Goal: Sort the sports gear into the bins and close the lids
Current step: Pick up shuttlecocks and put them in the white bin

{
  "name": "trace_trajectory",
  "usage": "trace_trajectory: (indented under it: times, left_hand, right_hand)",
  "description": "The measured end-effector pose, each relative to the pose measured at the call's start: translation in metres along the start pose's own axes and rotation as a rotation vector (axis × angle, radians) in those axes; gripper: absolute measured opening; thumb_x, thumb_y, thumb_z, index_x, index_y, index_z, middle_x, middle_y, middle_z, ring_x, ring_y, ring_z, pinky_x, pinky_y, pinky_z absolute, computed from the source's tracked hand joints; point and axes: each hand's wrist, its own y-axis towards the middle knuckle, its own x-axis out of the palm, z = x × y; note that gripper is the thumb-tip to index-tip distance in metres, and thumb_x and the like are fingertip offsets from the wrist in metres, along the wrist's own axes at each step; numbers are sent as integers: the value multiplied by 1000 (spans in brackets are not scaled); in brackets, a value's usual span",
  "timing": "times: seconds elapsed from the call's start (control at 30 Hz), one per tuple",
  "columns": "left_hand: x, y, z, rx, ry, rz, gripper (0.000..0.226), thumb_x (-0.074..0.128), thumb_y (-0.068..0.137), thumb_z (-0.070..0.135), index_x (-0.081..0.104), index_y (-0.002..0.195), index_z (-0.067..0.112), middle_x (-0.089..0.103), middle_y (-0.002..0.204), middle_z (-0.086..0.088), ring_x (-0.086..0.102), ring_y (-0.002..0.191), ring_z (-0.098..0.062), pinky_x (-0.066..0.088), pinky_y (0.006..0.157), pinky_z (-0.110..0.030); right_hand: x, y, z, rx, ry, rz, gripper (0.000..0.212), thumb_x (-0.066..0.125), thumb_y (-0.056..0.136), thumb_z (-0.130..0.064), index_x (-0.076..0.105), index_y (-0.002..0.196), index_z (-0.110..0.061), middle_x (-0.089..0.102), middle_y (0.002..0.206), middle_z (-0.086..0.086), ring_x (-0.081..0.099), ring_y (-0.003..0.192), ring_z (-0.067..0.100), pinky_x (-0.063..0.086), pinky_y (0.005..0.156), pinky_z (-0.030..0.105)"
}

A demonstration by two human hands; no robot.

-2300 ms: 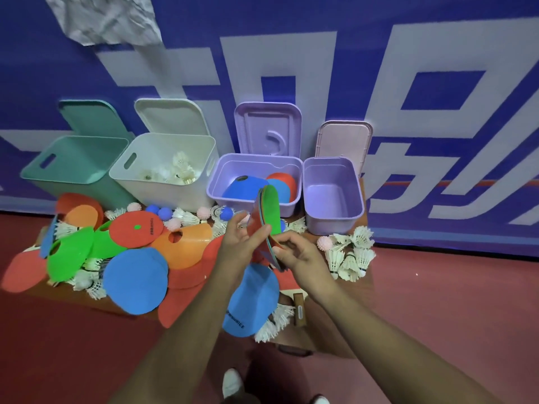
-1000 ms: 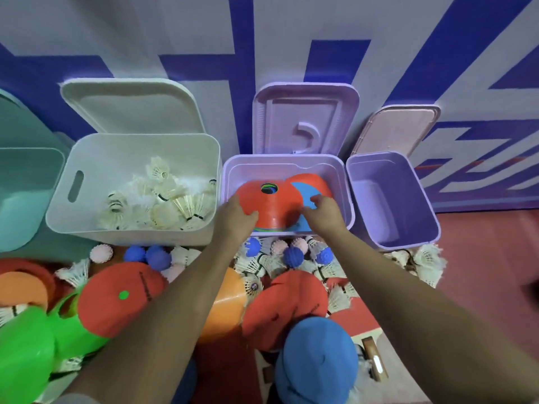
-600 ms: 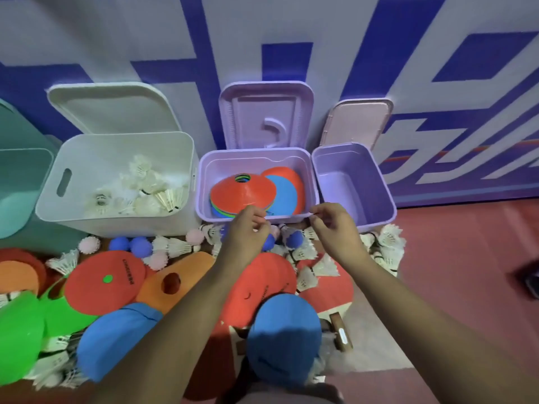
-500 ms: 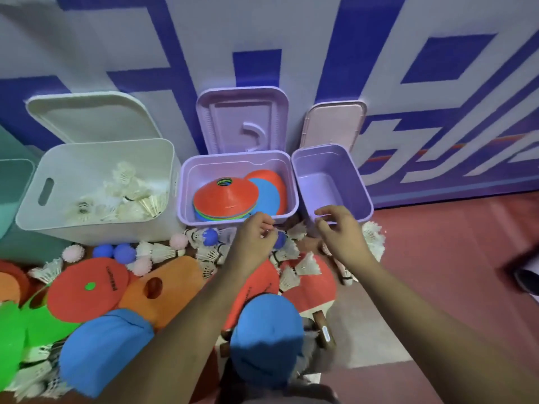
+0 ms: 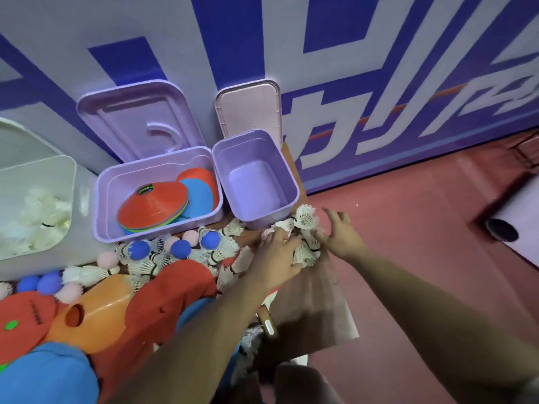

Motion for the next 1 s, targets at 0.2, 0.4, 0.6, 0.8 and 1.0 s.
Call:
trace_trajectory:
  times: [0.2,0.4,0.6,0.8,1.0]
  left_hand:
    - [29,1,-9,-108,108,-119,51,60,89,36,44,133,17,50,129,-7,45,123,-29,39,100,-39]
    - [43,-1,-19,-264,6,-97,70,61,89,36,25,147,19,43,139,-15,47,124,-35,42,99,-43]
    - [51,-2,-24,-274,-220,23,19,61,89,21,56,107,16,47,118,-11,55,100,-32,45,85,-36]
    - [28,-25,-29,-215,-468,81,6,57,92,22,52,90,20,52,99,-2,52,79,-18,43,76,-32]
    - [1,-42,-35,-242,-634,230,22,64,86,20,47,77,30,46,78,7,43,57,-3,35,58,-17]
  right_hand:
    - [34,15,4,-63,-15,-101,52,61,91,-21,45,140,-17,51,124,18,56,110,35,38,86,28]
    - [48,12,12,-67,-23,-73,32,50,83,-9,64,112,-8,59,114,15,55,105,31,45,92,33]
    - [48,-1,13,-124,14,59,20,58,81,1,69,97,-2,62,106,13,61,89,30,48,85,31]
    - [29,-24,8,-65,182,217,18,68,85,-10,69,103,-10,66,100,7,62,86,23,40,74,23]
    - [8,-47,-13,-7,529,312,8,68,87,-14,65,93,-19,68,84,7,68,73,25,58,75,47]
